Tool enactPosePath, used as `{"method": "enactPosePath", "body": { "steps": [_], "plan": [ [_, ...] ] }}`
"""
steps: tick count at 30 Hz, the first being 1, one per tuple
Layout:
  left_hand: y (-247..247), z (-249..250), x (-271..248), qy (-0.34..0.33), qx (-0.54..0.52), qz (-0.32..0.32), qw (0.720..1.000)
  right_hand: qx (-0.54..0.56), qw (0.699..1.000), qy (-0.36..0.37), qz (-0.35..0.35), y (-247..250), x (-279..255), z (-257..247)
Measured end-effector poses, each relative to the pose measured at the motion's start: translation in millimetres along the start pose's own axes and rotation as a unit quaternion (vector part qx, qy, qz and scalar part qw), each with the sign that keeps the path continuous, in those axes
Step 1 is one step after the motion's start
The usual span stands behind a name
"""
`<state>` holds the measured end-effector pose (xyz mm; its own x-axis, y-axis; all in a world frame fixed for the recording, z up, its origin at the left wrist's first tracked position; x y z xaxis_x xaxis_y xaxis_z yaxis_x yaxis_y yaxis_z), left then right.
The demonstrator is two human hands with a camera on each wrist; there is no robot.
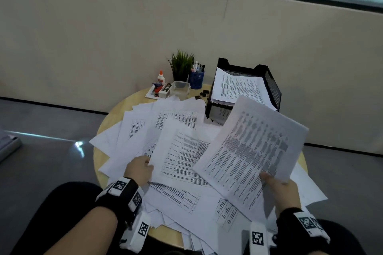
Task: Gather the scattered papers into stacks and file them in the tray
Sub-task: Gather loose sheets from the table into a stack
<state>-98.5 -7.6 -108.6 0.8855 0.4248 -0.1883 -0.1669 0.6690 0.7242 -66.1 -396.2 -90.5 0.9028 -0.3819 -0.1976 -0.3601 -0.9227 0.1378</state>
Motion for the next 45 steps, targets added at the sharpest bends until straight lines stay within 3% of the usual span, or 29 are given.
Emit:
{"method": "enactPosePath", "body": {
  "steps": [5,11,16,19,21,22,23,25,27,29,31,38,42,45],
  "plan": [
    [24.9,-13.7,9.9,0.047,-0.08,0.075,0.993,0.03,0.996,0.022,0.084,32.1,15.9,-12.9],
    [26.0,-16.6,19.3,0.053,-0.07,0.062,0.994,0.025,0.997,-0.001,0.077,36.7,16.6,-14.1],
    [30.0,-5.7,30.7,0.006,-0.023,0.037,0.999,0.012,0.998,0.014,0.06,30.4,7.3,-24.1],
    [28.1,9.8,34.2,-0.017,-0.109,-0.021,0.994,-0.004,0.998,0.016,0.059,28.8,-0.3,-32.4],
    [22.3,28.7,27.4,-0.018,-0.291,-0.12,0.949,-0.016,0.998,0.014,0.052,26.2,-4.3,-36.1],
    [20.4,36.4,25.5,-0.018,-0.348,-0.158,0.924,-0.021,0.999,0.014,0.048,24.6,-5.7,-36.7],
    [19.1,41.1,26.2,-0.023,-0.356,-0.177,0.917,-0.03,0.998,0.016,0.046,22.8,-6.7,-37.6],
    [22.3,41.3,31.1,-0.041,-0.255,-0.144,0.955,-0.034,0.998,0.011,0.046,20.2,-6.3,-36.9],
    [28.6,27.3,42.1,-0.033,-0.068,-0.07,0.995,-0.039,0.998,0.002,0.046,19.5,-7.0,-35.7],
    [34.7,5.0,47.9,0.038,0.103,-0.028,0.994,-0.035,0.999,-0.001,0.041,19.4,-8.1,-36.1],
    [37.8,-13.5,46.5,0.109,0.194,-0.042,0.974,-0.032,0.999,0.001,0.038,19.1,-7.3,-35.3],
    [47.6,-24.7,42.7,0.141,0.212,-0.065,0.965,-0.046,0.998,-0.013,0.027,14.3,-5.4,-26.6],
    [52.6,-16.5,47.2,0.095,0.145,-0.029,0.984,-0.057,0.998,-0.019,0.004,8.0,-10.3,-27.2],
    [48.7,-7.4,45.2,0.078,0.121,-0.042,0.989,-0.052,0.999,0.0,-0.012,2.1,-14.6,-38.2]
  ]
}}
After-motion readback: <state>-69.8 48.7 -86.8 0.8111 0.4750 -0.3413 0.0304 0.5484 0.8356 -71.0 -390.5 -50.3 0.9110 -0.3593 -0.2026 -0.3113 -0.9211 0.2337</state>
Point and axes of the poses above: each hand's wrist, its own x-axis towards the middle knuckle, its own y-axis out of the back of the hand, z = x × y, the point moved 4 cm from there along x, towards the middle knuckle, and after that the axes turned 1 degree about x, right-handed, at the moved point
